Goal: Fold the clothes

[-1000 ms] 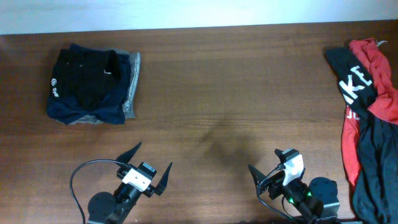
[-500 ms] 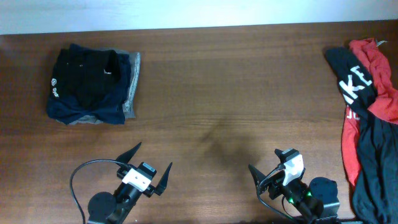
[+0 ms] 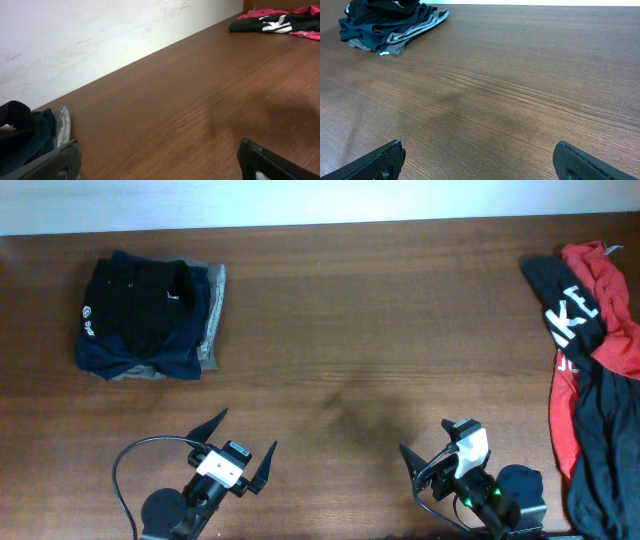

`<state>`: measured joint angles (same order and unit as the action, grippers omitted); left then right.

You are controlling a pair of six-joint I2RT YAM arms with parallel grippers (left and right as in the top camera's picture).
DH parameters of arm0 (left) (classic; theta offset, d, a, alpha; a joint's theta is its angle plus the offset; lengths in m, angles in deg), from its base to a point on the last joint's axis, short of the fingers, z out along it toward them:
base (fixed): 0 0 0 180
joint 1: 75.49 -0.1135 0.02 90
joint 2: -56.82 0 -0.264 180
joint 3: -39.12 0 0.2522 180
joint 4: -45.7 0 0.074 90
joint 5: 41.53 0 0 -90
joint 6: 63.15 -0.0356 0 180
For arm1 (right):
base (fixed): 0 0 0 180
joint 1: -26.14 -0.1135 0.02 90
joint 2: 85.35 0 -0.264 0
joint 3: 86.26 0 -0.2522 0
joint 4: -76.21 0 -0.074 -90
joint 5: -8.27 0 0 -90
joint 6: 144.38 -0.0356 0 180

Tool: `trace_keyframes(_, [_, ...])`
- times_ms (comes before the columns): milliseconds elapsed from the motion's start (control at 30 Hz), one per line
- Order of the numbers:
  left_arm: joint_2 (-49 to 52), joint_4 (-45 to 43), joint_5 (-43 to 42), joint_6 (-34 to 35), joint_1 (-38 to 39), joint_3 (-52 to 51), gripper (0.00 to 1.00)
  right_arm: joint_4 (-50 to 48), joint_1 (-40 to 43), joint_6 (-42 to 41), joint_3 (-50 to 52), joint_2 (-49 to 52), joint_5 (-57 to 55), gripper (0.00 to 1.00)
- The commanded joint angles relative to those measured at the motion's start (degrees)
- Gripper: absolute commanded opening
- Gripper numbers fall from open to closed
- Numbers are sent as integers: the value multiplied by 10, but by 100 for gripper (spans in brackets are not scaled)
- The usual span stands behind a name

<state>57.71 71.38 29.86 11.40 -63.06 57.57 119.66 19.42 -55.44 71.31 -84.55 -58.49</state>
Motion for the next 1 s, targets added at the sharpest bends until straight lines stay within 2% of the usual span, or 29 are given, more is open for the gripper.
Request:
trace_keyframes(0, [-5, -3, 4, -3, 3, -8, 99, 0, 4, 0, 3, -6, 3, 99])
trace_keyframes(967, [-5, -10, 3, -3, 3, -8, 99, -2, 4, 0, 3, -6, 3, 99])
